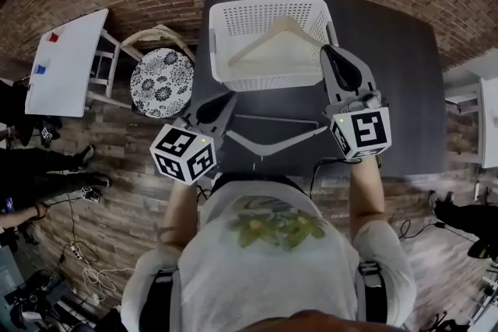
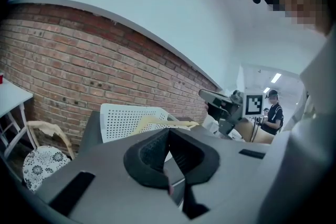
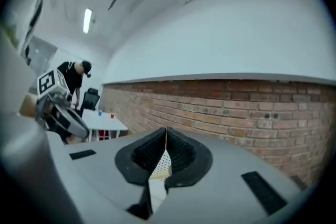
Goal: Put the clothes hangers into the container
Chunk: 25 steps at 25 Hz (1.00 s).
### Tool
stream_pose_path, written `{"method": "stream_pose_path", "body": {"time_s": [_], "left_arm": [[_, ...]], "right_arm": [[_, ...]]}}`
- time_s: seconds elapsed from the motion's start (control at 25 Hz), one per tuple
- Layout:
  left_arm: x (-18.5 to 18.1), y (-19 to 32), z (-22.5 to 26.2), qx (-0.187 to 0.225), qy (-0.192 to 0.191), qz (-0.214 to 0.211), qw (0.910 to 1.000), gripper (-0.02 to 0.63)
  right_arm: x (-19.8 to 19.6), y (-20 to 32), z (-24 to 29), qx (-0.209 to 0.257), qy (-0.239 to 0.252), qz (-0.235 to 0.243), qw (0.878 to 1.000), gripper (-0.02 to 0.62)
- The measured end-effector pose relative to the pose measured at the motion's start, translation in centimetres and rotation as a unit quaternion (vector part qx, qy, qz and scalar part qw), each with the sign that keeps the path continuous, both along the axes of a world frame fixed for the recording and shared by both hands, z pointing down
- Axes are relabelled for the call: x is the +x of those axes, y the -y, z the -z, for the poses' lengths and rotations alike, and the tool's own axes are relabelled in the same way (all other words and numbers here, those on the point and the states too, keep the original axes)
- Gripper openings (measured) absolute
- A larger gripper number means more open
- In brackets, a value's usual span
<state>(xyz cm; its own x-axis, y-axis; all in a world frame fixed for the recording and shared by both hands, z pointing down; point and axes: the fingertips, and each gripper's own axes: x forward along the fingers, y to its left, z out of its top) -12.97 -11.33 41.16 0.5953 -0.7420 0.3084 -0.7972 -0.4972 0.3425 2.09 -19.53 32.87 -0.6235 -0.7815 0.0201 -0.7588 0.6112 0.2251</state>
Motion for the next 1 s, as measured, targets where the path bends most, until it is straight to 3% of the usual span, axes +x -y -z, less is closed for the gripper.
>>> {"method": "stream_pose_path", "body": {"time_s": [0.16, 0.28, 0.56, 0.72, 0.92, 1.0], "left_arm": [[1.0, -0.6, 1.1, 0.009, -0.010, 0.006, 0.9999, 0.028], [2.0, -1.3, 1.2, 0.009, -0.013, -0.003, 0.9999, 0.028], [3.1, -3.0, 0.9, 0.015, -0.021, -0.021, 0.9994, 0.028], [2.5, -3.8, 1.1, 0.018, -0.026, -0.017, 0.9994, 0.028], [1.7, -4.8, 1.1, 0.011, -0.026, -0.027, 0.9992, 0.028], [1.2, -5.3, 1.1, 0.009, -0.026, -0.030, 0.9992, 0.028]], "right_arm": [[-0.1, -4.2, -2.2, -0.055, 0.080, 0.018, 0.995, 0.031], [-0.8, -7.5, -5.0, -0.116, 0.122, 0.038, 0.985, 0.031], [-1.9, -12.8, -9.5, -0.197, 0.142, 0.039, 0.969, 0.031], [-2.2, -13.3, -9.3, -0.202, 0.148, 0.024, 0.968, 0.031], [-3.0, -14.4, -6.9, -0.155, 0.168, 0.042, 0.973, 0.032], [-3.3, -14.9, -6.7, -0.144, 0.153, 0.038, 0.977, 0.032]]}}
